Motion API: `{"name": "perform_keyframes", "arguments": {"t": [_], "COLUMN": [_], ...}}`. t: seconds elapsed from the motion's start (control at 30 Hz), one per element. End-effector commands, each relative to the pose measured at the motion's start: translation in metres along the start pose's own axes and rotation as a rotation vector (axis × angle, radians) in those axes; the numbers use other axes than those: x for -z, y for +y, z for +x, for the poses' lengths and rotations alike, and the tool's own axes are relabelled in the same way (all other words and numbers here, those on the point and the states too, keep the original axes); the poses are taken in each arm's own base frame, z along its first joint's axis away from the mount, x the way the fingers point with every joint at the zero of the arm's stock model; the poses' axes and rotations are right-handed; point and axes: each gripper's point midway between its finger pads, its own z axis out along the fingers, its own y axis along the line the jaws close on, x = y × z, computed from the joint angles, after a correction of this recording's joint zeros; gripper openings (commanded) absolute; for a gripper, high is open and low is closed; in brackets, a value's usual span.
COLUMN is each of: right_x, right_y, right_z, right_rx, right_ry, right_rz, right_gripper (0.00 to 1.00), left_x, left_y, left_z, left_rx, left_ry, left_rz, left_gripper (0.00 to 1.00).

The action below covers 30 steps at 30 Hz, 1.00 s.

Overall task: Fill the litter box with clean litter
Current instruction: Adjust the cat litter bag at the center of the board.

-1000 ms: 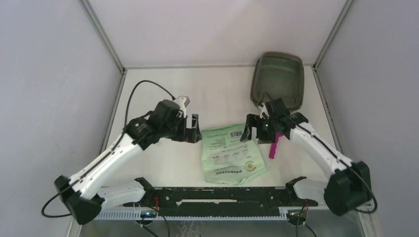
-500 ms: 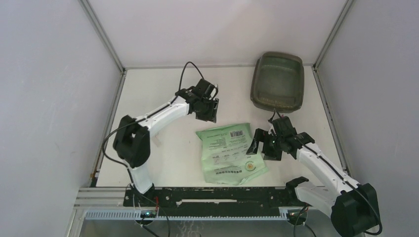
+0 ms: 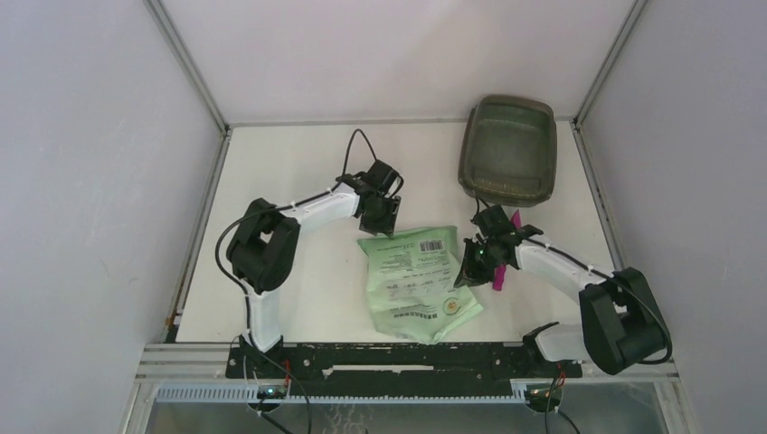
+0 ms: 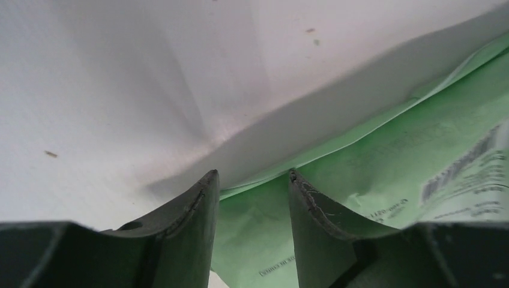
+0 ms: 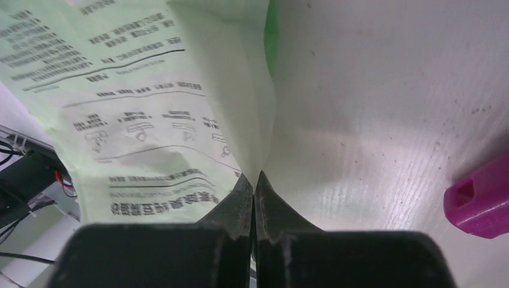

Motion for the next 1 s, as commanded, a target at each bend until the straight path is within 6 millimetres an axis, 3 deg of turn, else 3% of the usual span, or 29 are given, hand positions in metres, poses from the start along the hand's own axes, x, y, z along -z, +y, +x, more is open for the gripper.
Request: {"name": "perform_keyframes", "arguments": {"t": [0.0,0.17,0.3,0.5,0.7,0.73,0.83,0.9,0.97], "right_x": [0.013,0.019,0.019,0.013,0.004,0.004,0.011,0.023,0.04], "right_y": [0.032,0.049,0.074,0.135,0.193,0.198,0.193,0.183,0.17], "right_z": [-0.054,-0.087,-0.114,-0.151,-0.161,-0.159,-0.159,-0.158,-0.158], "right_rx": [0.109,0.188,0.258,0.408,0.534,0.541,0.492,0.46,0.414], "right_ry": [-0.119,-0.128,-0.14,-0.158,-0.122,-0.117,-0.122,-0.156,-0.202], "right_rz": [-0.048,-0.028,-0.072,-0.162,-0.206,-0.205,-0.167,-0.146,-0.137], "right_gripper": [0.0,0.0,0.0,0.0,0.0,0.08,0.47,0.63,0.69], "left_x": [-0.013,-0.019,-0.007,0.012,0.041,0.048,0.072,0.089,0.103], "left_y": [0.028,0.037,0.048,0.055,0.06,0.062,0.067,0.068,0.065], "left_z": [0.017,0.047,0.076,0.127,0.158,0.157,0.145,0.131,0.117], "left_rx": [0.021,0.063,0.114,0.2,0.269,0.273,0.265,0.249,0.23], "left_ry": [0.017,0.06,0.059,0.045,-0.01,-0.028,-0.085,-0.12,-0.141], "left_rz": [-0.119,-0.134,-0.149,-0.112,-0.088,-0.089,-0.12,-0.132,-0.137], "left_gripper": [0.5,0.5,0.51,0.51,0.53,0.55,0.69,0.76,0.78]}}
